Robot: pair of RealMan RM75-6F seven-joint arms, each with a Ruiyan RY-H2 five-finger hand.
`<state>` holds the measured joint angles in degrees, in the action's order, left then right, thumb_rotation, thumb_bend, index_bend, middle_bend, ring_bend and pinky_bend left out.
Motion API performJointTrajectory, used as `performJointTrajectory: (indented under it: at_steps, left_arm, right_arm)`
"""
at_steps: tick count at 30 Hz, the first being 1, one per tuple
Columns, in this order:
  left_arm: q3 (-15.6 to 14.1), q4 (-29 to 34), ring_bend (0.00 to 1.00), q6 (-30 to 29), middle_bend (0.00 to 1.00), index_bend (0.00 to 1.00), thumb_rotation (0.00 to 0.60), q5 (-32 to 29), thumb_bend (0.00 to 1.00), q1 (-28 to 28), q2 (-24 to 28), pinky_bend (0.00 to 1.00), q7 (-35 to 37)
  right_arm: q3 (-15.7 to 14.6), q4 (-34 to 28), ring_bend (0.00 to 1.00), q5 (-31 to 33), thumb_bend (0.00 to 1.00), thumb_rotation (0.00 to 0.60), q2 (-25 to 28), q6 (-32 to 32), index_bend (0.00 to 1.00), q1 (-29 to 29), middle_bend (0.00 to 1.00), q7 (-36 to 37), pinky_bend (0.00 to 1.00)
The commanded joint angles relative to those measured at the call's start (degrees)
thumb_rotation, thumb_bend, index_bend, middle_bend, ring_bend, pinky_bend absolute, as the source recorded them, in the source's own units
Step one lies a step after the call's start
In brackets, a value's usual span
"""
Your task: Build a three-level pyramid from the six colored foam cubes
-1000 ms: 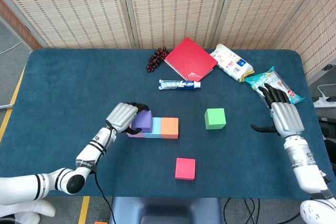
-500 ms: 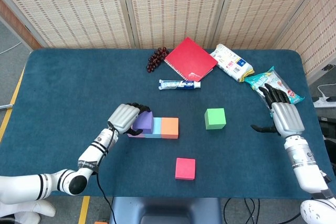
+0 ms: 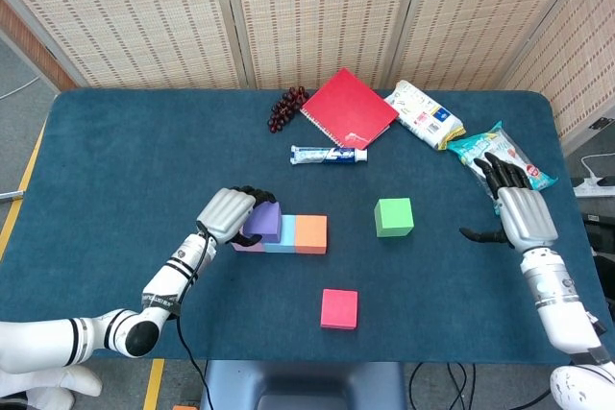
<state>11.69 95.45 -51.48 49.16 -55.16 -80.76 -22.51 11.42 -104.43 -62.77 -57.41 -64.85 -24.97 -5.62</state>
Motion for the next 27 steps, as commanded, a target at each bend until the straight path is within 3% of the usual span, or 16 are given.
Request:
performJointTrajectory:
  at_steps: [1,11,27]
  left_arm:
    - [-0.31,-0.29,0.24,0.28,0.30,0.34,0.600,-0.27,0.30,-0.13,-0.22,0.33,-0.10]
    - [-0.85,-1.27,0.23,0.25,0.29,0.32,0.600,-0.14,0.30,-0.11,-0.99,0.33,0.41]
    - [-1.84,-0.85,0.14,-0.77,0.13,0.12,0.600,1.13,0.31,0.67,-1.15,0.33,0.49]
  right_arm:
    - [0.05,-0.02,0.00,0.02,0.24,0.600,0.05,0.03,0.00,0.02,0.04,0.01,0.00]
    - [0.22,-0.06,0.00,0.01,0.24,0.600,0.18,0.04,0.00,0.20,0.04,0.22,0.00]
    - [0.52,0.26,0.00,0.20,0.24,0.600,-0.17,0.67,0.00,-0.05,0.04,0.52,0.00]
